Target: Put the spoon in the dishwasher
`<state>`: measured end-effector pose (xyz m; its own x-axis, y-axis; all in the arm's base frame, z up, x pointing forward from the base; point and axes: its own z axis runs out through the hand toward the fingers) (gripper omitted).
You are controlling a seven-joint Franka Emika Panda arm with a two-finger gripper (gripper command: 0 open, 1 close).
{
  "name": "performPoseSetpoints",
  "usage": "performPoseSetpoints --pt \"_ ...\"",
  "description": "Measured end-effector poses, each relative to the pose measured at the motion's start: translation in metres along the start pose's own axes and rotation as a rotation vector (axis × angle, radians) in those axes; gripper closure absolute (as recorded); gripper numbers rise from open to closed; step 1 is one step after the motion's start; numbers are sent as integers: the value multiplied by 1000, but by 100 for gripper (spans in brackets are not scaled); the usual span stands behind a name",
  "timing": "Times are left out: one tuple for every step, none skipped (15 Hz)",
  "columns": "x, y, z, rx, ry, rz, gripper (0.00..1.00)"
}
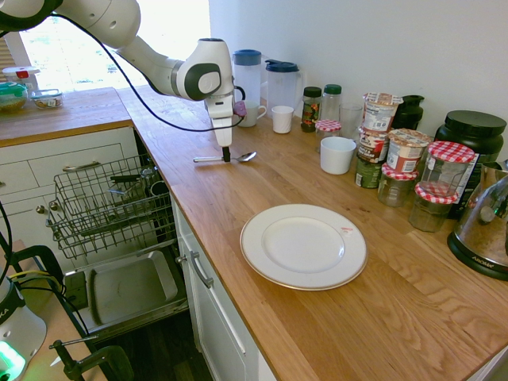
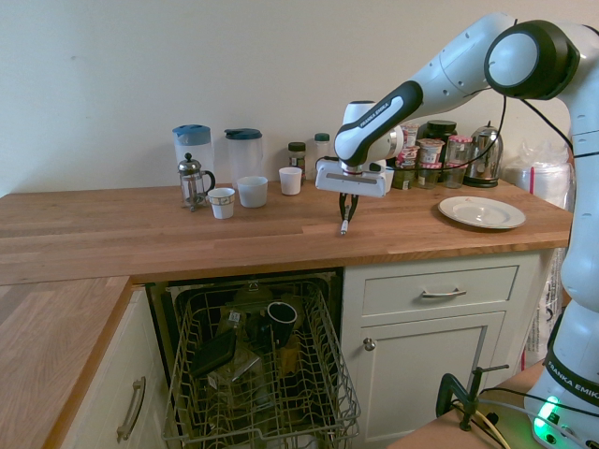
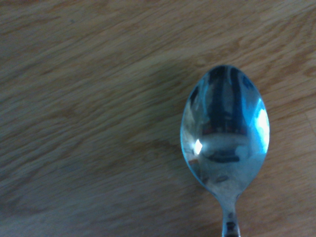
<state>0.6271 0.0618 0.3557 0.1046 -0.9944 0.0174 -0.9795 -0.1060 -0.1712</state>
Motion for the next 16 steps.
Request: performPoseSetpoints --pt "-7 5 -12 10 -3 -15 100" --pt "-16 11 -23 20 -6 -30 100" --pt "-26 18 -34 27 -10 -48 100" --pt "-39 27 -42 32 -14 -71 100" --pt "-53 37 -49 35 -18 -97 100" --pt "-70 48 -56 36 -18 -122 100" --pt "-85 58 -62 38 -15 -136 100" --pt "-99 67 -66 41 -9 -147 100" --pt "-111 75 -69 40 -6 -150 100" --pt "-121 82 -69 37 -3 -152 100" --pt "-129 86 -67 33 -4 -161 100" --pt "-138 93 -63 22 -5 -174 100" --pt "-139 93 -63 22 -5 -177 100" --pt "-144 95 -63 22 -3 -190 100" --pt "-153 98 -62 24 1 -214 100" --pt "-167 103 -62 27 3 -232 100"
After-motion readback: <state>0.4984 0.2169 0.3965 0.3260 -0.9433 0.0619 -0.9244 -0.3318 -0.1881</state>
